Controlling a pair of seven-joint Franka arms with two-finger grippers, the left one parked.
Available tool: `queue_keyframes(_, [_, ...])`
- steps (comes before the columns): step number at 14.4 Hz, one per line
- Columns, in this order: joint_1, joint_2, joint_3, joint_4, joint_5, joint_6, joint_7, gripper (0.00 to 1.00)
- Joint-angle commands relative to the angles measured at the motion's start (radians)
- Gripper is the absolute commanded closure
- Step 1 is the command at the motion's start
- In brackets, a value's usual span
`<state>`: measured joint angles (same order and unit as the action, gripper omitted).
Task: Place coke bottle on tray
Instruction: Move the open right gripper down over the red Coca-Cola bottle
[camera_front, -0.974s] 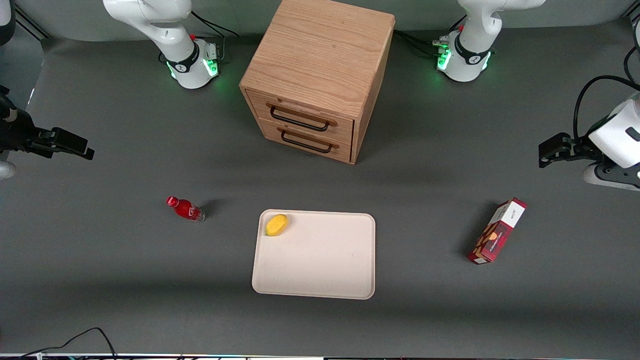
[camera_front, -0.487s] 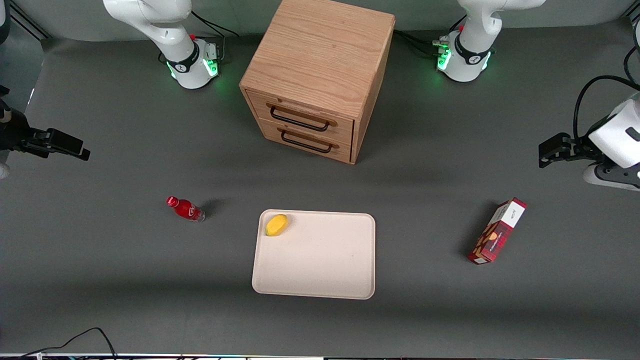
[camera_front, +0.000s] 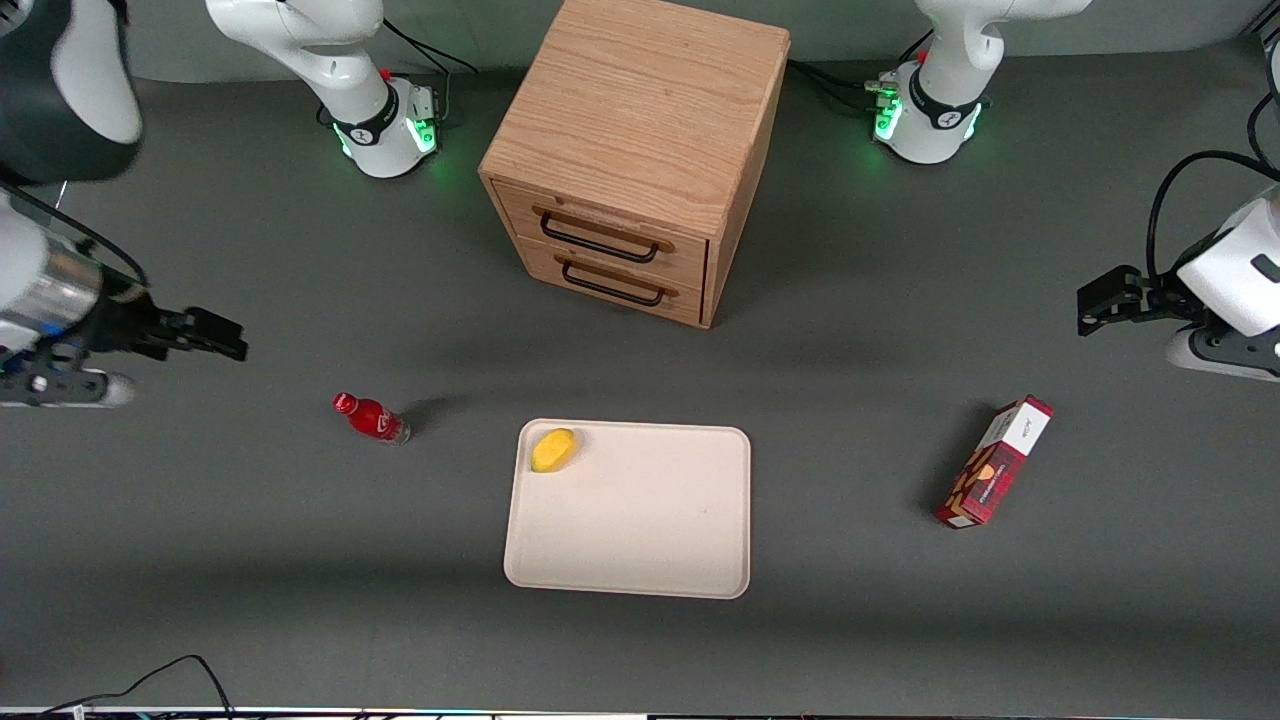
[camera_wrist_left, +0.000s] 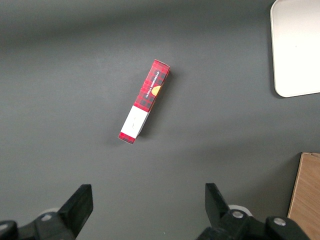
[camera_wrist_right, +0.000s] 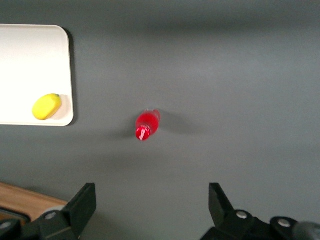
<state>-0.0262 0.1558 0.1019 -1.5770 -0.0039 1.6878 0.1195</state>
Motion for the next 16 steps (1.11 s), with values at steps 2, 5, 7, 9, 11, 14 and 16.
queue_keyframes(2, [0.003,0.002,0.016,-0.161,-0.022,0.180,-0.018,0.00])
queue_keyframes(5, [0.003,0.005,0.021,-0.279,-0.022,0.323,-0.009,0.00])
queue_keyframes(7, [0.003,0.001,0.036,-0.366,-0.024,0.425,-0.008,0.00])
queue_keyframes(9, [0.003,0.007,0.038,-0.415,-0.024,0.502,-0.008,0.00])
queue_keyframes(11, [0.003,0.011,0.041,-0.460,-0.025,0.558,-0.008,0.00])
queue_keyframes(14, [0.003,0.025,0.041,-0.479,-0.037,0.584,-0.008,0.00])
queue_keyframes(16, [0.003,0.028,0.044,-0.479,-0.059,0.584,-0.006,0.01])
